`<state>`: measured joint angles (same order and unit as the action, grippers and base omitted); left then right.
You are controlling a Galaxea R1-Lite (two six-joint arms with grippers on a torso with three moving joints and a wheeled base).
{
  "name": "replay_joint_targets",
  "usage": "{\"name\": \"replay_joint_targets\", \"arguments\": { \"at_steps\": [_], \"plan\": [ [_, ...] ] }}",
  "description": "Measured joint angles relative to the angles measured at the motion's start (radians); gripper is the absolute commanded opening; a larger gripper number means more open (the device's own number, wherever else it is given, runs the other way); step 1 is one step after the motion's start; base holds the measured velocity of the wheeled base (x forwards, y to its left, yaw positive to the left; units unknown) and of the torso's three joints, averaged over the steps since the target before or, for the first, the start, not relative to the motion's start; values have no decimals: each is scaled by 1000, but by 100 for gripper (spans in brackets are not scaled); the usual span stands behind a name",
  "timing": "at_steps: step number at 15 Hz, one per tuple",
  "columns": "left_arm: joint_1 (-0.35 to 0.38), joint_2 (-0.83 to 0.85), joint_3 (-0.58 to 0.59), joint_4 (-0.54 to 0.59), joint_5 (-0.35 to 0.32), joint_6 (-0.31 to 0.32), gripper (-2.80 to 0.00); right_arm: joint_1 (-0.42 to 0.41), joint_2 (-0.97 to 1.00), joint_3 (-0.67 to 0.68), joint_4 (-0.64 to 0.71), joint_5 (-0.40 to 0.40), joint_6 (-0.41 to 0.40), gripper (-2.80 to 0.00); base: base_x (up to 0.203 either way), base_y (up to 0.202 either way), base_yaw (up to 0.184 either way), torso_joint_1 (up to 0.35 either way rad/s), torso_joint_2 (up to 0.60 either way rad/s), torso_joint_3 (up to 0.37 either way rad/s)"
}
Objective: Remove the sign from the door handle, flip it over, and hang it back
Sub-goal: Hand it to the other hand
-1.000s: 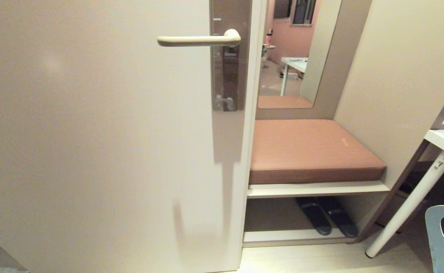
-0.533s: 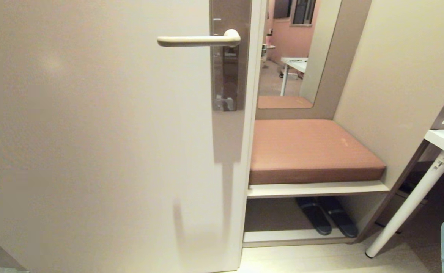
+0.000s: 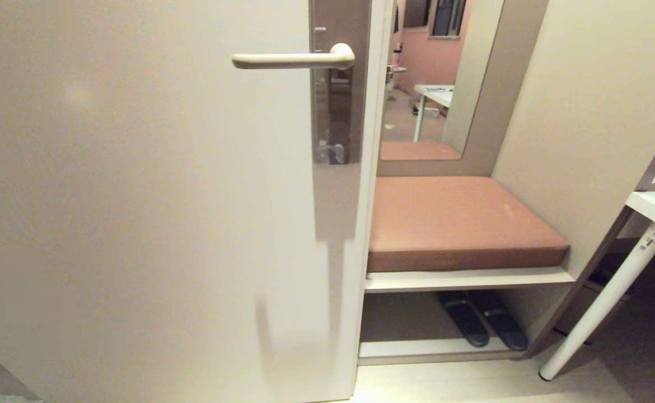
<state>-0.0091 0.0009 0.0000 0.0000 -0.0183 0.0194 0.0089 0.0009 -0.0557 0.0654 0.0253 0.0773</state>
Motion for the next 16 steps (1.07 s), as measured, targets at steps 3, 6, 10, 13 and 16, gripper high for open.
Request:
{"name": "replay_joint_targets", "arguments": {
  "at_steps": [3, 6, 10, 13, 16],
  "plan": [
    [0, 0, 0, 0, 0, 1, -280, 0, -1, 1, 0, -3, -4, -280, 0, 0, 0, 0, 0, 0],
    [0, 0, 0, 0, 0, 1, -280, 0, -2, 0, -1, 11, -55, -280, 0, 0, 0, 0, 0, 0],
    [0, 0, 0, 0, 0, 0, -280, 0, -2, 3, 1, -32, 60, -280, 0, 0, 0, 0, 0, 0],
    [0, 0, 0, 0, 0, 1, -280, 0, -2, 10, -6, -32, 105, -280, 0, 0, 0, 0, 0, 0],
    [0, 0, 0, 0, 0, 0, -280, 0, -2, 11, -8, -30, 103, -280, 0, 0, 0, 0, 0, 0]
  ]
}}
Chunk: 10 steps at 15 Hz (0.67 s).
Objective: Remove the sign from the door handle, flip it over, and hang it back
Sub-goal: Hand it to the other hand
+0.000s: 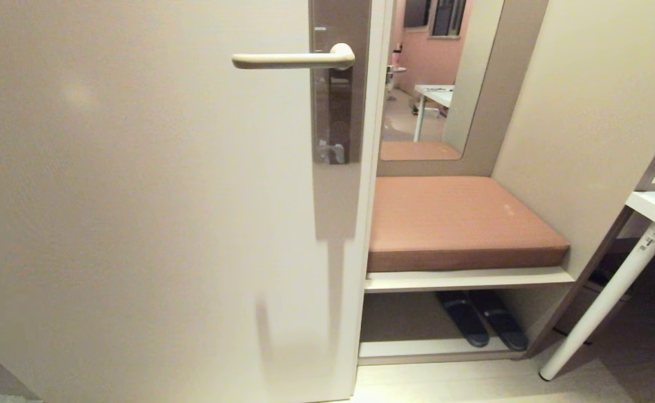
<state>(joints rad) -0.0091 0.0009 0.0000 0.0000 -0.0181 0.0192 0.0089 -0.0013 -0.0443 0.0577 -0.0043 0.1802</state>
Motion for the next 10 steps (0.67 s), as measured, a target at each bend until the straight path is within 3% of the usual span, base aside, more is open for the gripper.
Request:
{"name": "replay_joint_targets", "arguments": {
  "at_steps": [3, 6, 10],
  "plan": [
    [0, 0, 0, 0, 0, 1, -280, 0, 0, 0, -2, 3, -64, -280, 0, 0, 0, 0, 0, 0],
    [0, 0, 0, 0, 0, 1, -280, 0, 0, 28, -42, 3, -228, -280, 0, 0, 0, 0, 0, 0],
    [0, 0, 0, 0, 0, 0, -280, 0, 0, 43, -61, 1, -215, -280, 0, 0, 0, 0, 0, 0]
  ]
}}
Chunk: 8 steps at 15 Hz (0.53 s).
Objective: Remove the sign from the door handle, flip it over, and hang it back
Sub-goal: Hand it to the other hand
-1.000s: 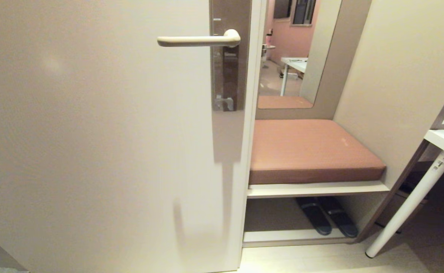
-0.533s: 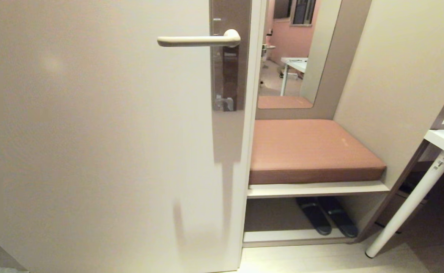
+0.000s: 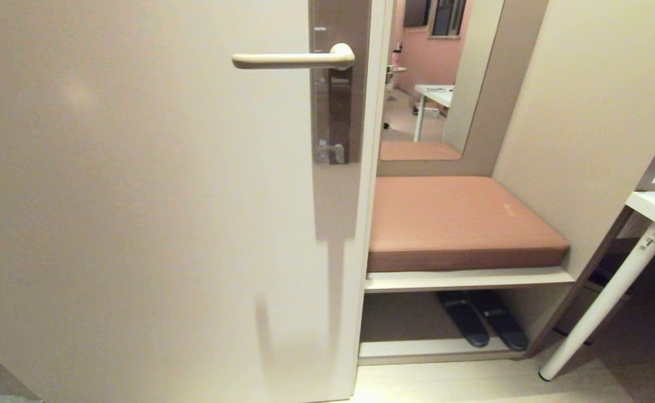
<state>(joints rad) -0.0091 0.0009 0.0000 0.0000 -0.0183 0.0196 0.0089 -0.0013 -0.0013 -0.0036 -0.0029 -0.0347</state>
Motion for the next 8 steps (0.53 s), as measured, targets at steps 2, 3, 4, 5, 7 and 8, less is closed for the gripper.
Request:
{"name": "replay_joint_targets", "arguments": {
  "at_steps": [2, 3, 4, 5, 7, 8],
  "plan": [
    [0, 0, 0, 0, 0, 0, -280, 0, 0, 1, 0, 0, 1, -280, 0, 0, 0, 0, 0, 0],
    [0, 0, 0, 0, 0, 0, -280, 0, 0, 1, 0, 0, 1, -280, 0, 0, 0, 0, 0, 0],
    [0, 0, 0, 0, 0, 0, -280, 0, 0, 1, 0, 0, 2, -280, 0, 0, 0, 0, 0, 0],
    [0, 0, 0, 0, 0, 0, -280, 0, 0, 1, 1, 0, 2, -280, 0, 0, 0, 0, 0, 0],
    [0, 0, 0, 0, 0, 1, -280, 0, 0, 1, 1, 0, 2, -280, 0, 0, 0, 0, 0, 0],
    [0, 0, 0, 0, 0, 0, -280, 0, 0, 1, 1, 0, 1, -280, 0, 0, 0, 0, 0, 0]
  ]
}}
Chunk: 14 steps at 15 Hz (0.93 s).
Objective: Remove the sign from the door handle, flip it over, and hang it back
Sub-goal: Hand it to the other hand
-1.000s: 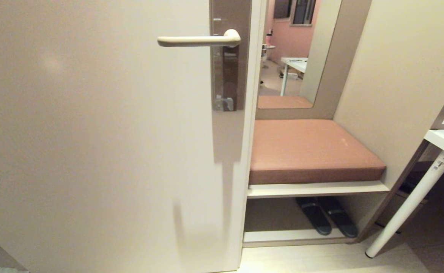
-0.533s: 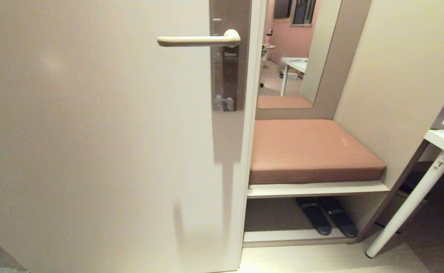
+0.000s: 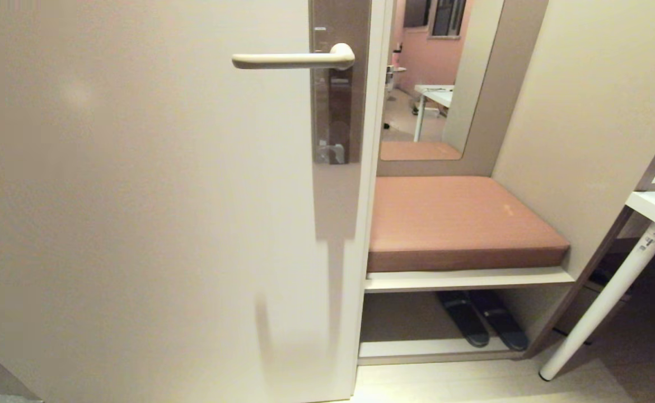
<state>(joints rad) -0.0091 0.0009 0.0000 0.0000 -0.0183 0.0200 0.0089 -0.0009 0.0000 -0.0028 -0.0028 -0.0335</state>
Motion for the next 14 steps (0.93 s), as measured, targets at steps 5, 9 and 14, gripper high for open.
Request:
{"name": "replay_joint_targets", "arguments": {
  "at_steps": [5, 9, 14],
  "plan": [
    [0, 0, 0, 1, 0, 1, -280, 0, 0, 0, 0, -1, 0, -280, 0, 0, 0, 0, 0, 0],
    [0, 0, 0, 0, 1, 1, -280, 0, 0, 0, 0, -1, 0, -280, 0, 0, 0, 0, 0, 0],
    [0, 0, 0, 0, -2, 14, -280, 0, 0, 0, 1, 0, 1, -280, 0, 0, 0, 0, 0, 0]
  ]
}}
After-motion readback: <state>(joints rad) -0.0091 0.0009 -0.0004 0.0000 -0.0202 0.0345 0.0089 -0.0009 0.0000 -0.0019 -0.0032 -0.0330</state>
